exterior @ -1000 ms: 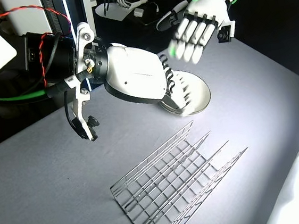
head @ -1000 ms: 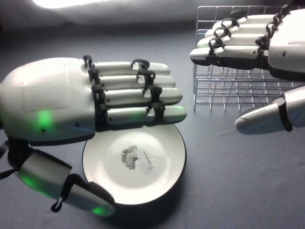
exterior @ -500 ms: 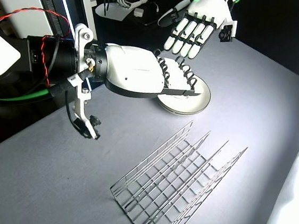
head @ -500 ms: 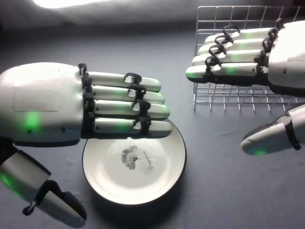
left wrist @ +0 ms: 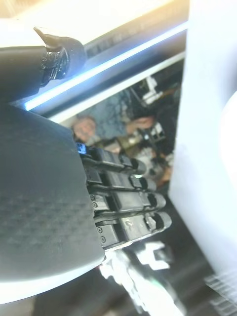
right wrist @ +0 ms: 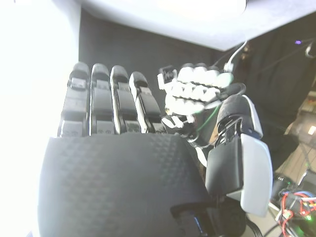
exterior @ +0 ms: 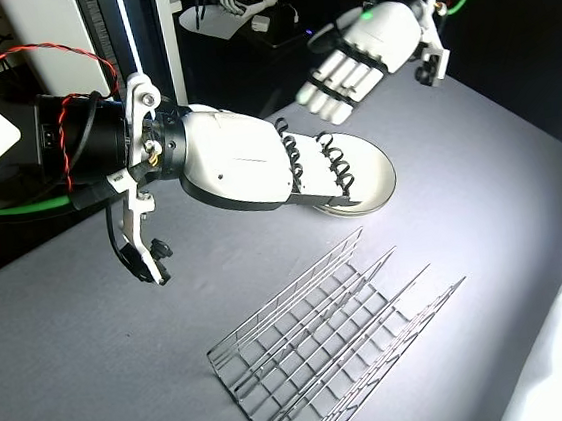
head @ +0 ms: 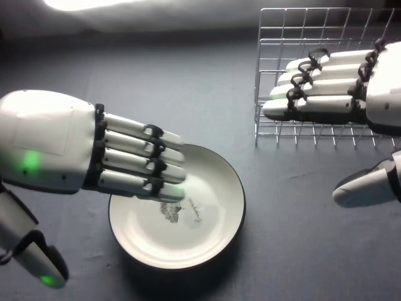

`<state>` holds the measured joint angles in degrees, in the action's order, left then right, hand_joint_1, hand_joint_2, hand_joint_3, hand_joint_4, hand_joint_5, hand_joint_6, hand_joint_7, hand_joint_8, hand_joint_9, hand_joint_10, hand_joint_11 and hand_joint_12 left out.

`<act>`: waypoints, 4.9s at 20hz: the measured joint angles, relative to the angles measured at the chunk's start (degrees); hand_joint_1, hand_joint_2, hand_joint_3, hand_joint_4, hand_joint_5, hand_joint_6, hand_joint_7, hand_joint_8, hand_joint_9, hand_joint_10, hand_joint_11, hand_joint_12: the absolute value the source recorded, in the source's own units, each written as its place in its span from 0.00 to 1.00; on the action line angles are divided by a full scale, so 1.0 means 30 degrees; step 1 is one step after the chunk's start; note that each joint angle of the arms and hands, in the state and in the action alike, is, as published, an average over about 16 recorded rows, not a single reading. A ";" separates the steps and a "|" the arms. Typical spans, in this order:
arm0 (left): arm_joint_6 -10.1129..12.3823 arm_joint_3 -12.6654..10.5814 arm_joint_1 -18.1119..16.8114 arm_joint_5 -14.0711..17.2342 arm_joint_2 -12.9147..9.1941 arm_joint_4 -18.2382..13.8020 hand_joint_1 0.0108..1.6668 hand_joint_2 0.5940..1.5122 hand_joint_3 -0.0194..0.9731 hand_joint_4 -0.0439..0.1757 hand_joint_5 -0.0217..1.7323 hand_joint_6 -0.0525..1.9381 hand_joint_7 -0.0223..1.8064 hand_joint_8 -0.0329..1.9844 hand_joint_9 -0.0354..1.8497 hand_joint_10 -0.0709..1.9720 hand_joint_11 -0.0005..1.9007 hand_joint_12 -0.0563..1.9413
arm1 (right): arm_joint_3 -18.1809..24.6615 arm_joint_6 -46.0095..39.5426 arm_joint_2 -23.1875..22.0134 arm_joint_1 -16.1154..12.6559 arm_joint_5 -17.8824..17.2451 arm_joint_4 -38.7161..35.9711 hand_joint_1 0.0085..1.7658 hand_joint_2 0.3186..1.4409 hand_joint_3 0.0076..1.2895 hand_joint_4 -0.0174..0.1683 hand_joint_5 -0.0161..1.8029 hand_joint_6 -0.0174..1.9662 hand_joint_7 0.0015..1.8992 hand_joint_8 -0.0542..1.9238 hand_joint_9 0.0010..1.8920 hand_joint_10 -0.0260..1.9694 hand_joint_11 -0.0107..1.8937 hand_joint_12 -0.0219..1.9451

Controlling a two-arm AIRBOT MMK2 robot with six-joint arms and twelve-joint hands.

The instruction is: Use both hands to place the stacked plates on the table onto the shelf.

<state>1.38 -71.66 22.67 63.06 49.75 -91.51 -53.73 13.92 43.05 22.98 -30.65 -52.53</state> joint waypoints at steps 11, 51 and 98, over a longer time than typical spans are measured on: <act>0.0871 -0.3016 0.0441 0.0555 0.1555 -0.3173 0.00 0.42 0.03 0.22 0.02 0.02 0.02 0.01 0.03 0.04 0.01 0.02 | -0.0036 0.0042 -0.0016 0.0415 -0.0193 -0.0157 0.01 0.73 0.01 0.11 0.02 0.02 0.01 0.04 0.01 0.02 0.02 0.01; 0.1056 -0.5009 0.2775 -0.0929 0.3778 -0.3719 0.00 0.42 0.03 0.19 0.01 0.02 0.01 0.01 0.02 0.03 0.01 0.02 | -0.2540 0.0301 0.1783 0.1552 -0.5369 -0.4207 0.66 0.57 0.01 0.12 0.02 0.02 0.01 0.04 0.03 0.02 0.02 0.27; 0.1344 -0.4308 0.1989 -0.2294 0.5595 -0.2472 0.00 0.45 0.03 0.19 0.01 0.02 0.01 0.01 0.01 0.03 0.01 0.03 | -0.6162 0.0337 0.8447 0.1460 -0.2616 -0.3419 0.73 0.60 0.01 0.11 0.43 0.14 0.43 0.07 0.40 0.10 0.30 0.43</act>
<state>5.41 -84.58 28.64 56.18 66.53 -98.93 -72.22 14.93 68.39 27.36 -38.50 -62.79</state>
